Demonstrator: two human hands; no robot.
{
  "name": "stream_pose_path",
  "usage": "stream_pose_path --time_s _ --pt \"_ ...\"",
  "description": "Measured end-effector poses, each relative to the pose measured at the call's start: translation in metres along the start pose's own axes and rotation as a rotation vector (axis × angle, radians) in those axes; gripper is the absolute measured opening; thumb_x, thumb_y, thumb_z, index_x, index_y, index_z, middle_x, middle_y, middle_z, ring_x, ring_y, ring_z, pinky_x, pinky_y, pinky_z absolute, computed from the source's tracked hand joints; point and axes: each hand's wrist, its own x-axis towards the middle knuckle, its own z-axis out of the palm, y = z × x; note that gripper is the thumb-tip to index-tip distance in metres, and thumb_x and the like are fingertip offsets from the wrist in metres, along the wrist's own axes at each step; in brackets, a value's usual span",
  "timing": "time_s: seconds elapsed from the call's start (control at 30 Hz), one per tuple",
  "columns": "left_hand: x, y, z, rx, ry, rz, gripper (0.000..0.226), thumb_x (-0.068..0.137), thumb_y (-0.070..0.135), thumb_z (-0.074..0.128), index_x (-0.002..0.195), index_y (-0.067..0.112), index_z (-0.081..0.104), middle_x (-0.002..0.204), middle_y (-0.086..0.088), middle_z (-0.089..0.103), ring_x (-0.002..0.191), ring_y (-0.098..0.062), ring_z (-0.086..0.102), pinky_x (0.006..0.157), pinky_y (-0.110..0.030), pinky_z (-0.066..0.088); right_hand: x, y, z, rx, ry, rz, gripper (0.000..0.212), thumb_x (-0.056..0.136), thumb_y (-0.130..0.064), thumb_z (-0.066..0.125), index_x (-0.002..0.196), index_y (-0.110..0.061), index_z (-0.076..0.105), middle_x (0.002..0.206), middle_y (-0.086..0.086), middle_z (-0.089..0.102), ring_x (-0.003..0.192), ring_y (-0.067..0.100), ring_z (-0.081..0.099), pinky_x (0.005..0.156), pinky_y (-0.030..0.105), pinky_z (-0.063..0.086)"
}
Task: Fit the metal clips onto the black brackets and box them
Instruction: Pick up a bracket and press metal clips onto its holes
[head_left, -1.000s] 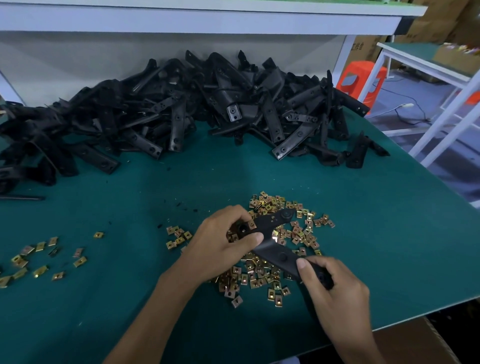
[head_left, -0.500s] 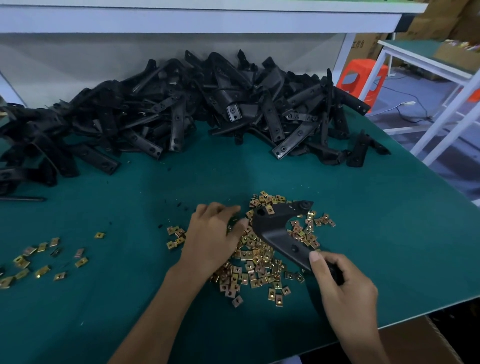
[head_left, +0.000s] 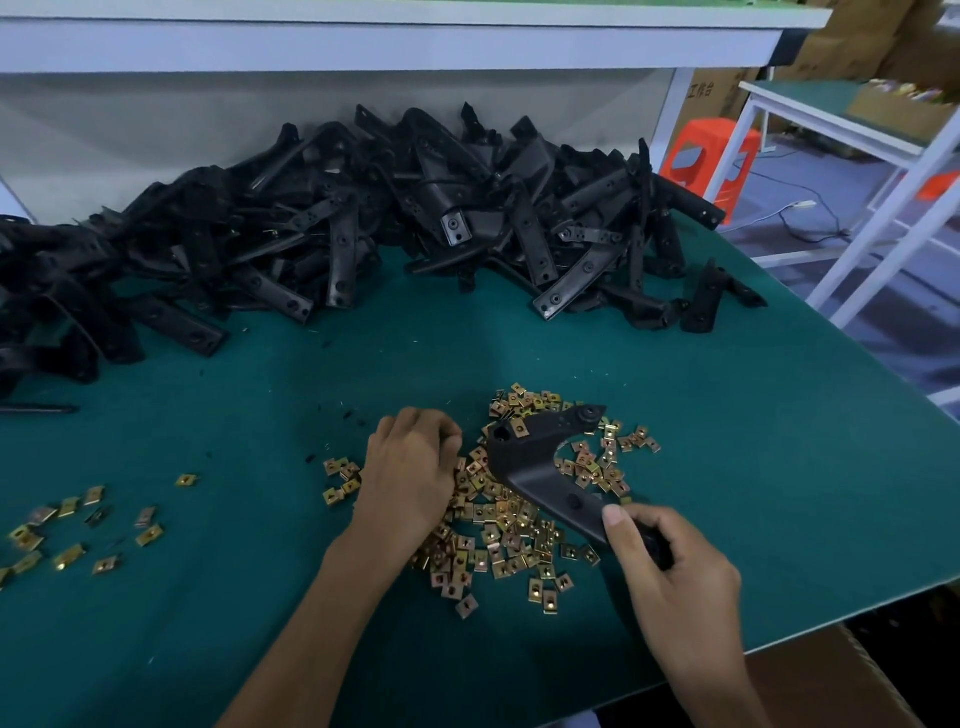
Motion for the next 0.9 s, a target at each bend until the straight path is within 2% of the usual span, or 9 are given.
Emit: stream_pose_path --time_s 0.07,0.17,0.27,0.33,0.43,0.6,0.73,0.8,0.9 --pt "-0.001 0.001 -0.004 -0.130 0.026 0.006 0.012 0.105 0.025 0.049 0.109 0.017 0.058 0.099 0.004 0.065 0.096 -0.017 0.058 0.084 -0.034 0.046 0.000 0.000 0.000 -0.007 0.003 -0.011 0.025 0.079 -0.064 0.057 0.078 -0.041 0.068 0.084 -0.022 0.069 0.083 0.002 0.064 0.063 0.009 0.043" --pt "0.000 0.001 -0.014 -0.395 0.069 -0.033 0.007 0.105 0.026 0.051 0.104 0.028 0.058 0.089 0.017 0.066 0.086 0.000 0.063 0.075 -0.022 0.051 -0.002 0.000 0.000 -0.028 -0.015 -0.032 0.026 0.079 -0.064 0.057 0.080 -0.041 0.069 0.084 -0.020 0.069 0.082 0.004 0.064 0.063 0.011 0.043" --pt "0.002 0.000 -0.019 -0.646 0.007 -0.119 0.023 0.104 0.022 0.053 0.100 0.039 0.068 0.087 0.020 0.066 0.081 -0.001 0.060 0.072 -0.019 0.048 -0.004 0.001 0.001 -0.067 -0.033 -0.066 0.026 0.080 -0.061 0.058 0.083 -0.038 0.071 0.078 -0.015 0.068 0.082 0.003 0.064 0.064 0.011 0.043" --pt "0.000 0.002 -0.019 -0.863 -0.080 -0.168 0.030 0.104 0.018 0.053 0.102 0.040 0.073 0.085 0.014 0.064 0.078 -0.001 0.058 0.074 -0.017 0.046 -0.005 0.000 0.001 -0.087 -0.036 -0.090 0.027 0.081 -0.059 0.060 0.086 -0.035 0.072 0.079 -0.015 0.068 0.083 0.003 0.064 0.064 0.012 0.044" --pt "-0.001 0.006 -0.019 -1.068 -0.142 -0.167 0.022 0.098 0.015 0.064 0.107 0.032 0.074 0.087 0.015 0.065 0.088 -0.003 0.061 0.079 -0.016 0.051 -0.006 0.000 0.001 -0.119 -0.045 -0.122 0.029 0.082 -0.056 0.060 0.088 -0.032 0.073 0.079 -0.015 0.067 0.084 0.002 0.063 0.065 0.012 0.045" --pt "-0.001 0.012 -0.020 -1.120 -0.142 -0.117 0.010 0.088 0.021 0.073 0.093 0.030 0.076 0.090 0.002 0.069 0.085 -0.008 0.061 0.081 -0.020 0.053 -0.006 0.000 0.002 -0.141 -0.044 -0.143 0.031 0.082 -0.055 0.061 0.089 -0.028 0.074 0.079 -0.014 0.066 0.084 0.004 0.063 0.065 0.014 0.045" --pt "-0.004 0.014 -0.020 -1.050 -0.208 -0.070 0.022 0.098 0.023 0.062 0.103 0.038 0.077 0.087 0.010 0.067 0.081 0.001 0.059 0.076 -0.012 0.049 -0.009 0.000 0.002 -0.165 -0.059 -0.166 0.028 0.083 -0.053 0.063 0.091 -0.029 0.074 0.082 -0.016 0.066 0.085 0.003 0.064 0.067 0.013 0.045" --pt "-0.005 0.014 -0.021 -1.053 -0.263 -0.069 0.028 0.102 0.020 0.056 0.109 0.039 0.076 0.080 0.010 0.062 0.078 -0.002 0.057 0.073 -0.012 0.048 -0.010 0.000 0.003 -0.186 -0.067 -0.184 0.028 0.084 -0.052 0.063 0.092 -0.028 0.075 0.082 -0.016 0.064 0.083 0.003 0.063 0.067 0.011 0.043" --pt "-0.007 0.017 -0.021 -1.082 -0.313 -0.090 0.025 0.099 0.019 0.062 0.111 0.037 0.075 0.083 0.013 0.065 0.080 -0.001 0.062 0.071 -0.014 0.050 -0.012 0.000 0.004 -0.217 -0.057 -0.213 0.029 0.086 -0.052 0.067 0.093 -0.025 0.075 0.082 -0.018 0.062 0.081 0.001 0.062 0.066 0.007 0.041"
